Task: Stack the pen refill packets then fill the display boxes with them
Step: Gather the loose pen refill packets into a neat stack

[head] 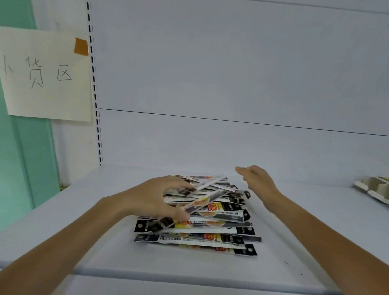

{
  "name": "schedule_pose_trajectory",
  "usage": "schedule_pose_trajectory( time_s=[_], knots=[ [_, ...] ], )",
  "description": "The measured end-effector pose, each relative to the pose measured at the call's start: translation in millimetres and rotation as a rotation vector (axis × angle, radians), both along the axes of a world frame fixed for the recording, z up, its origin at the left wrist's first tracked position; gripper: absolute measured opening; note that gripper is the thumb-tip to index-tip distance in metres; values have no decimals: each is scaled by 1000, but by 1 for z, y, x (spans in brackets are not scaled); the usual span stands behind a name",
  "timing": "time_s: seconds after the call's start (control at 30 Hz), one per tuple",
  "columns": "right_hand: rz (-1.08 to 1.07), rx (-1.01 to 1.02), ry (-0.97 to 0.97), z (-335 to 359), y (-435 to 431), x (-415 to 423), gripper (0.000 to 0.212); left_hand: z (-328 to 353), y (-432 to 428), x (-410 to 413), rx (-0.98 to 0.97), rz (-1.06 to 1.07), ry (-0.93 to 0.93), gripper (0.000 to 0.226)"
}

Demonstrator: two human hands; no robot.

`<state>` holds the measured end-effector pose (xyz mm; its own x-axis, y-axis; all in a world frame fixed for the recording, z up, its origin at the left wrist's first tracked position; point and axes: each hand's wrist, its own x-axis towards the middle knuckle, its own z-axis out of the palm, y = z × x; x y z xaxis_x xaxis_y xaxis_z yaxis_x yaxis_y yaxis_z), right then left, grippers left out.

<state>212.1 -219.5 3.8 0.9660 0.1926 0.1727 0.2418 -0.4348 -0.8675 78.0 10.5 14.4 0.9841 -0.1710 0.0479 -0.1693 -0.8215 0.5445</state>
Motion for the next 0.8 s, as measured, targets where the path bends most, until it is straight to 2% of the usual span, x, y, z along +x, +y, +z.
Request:
schedule_pose_trajectory(
  time_s=[0.1,0.17,0.23,0.33,0.4,0.47,0.53,0.6,0.73,0.8],
  knots=[
    [79,-235,-47,0,5,23,40,-3,4,3,201,-4,-91,60],
    [136,-352,-91,-3,12,33,49,-3,4,2,256,-16,-135,57],
    [158,-364,-174,-1,23,39,46,0,3,0,324,-23,-186,52],
    [155,-314,-276,7,39,48,35,3,2,1,580,49,-318,50],
    [234,-345,-274,11,49,52,35,3,-1,0,696,149,-365,69],
    [357,-437,-209,13,59,54,41,0,-8,-2,691,176,-340,92],
    [463,-596,-149,12,70,53,49,-5,-15,-3,632,140,-271,84],
    [498,-713,-119,9,77,53,47,-9,-20,-4,624,96,-227,76],
    [416,-723,-162,10,79,55,34,-14,-21,-8,795,291,-360,89],
    [405,-724,-152,12,77,56,36,-13,-22,-13,741,263,-376,96]
  ],
)
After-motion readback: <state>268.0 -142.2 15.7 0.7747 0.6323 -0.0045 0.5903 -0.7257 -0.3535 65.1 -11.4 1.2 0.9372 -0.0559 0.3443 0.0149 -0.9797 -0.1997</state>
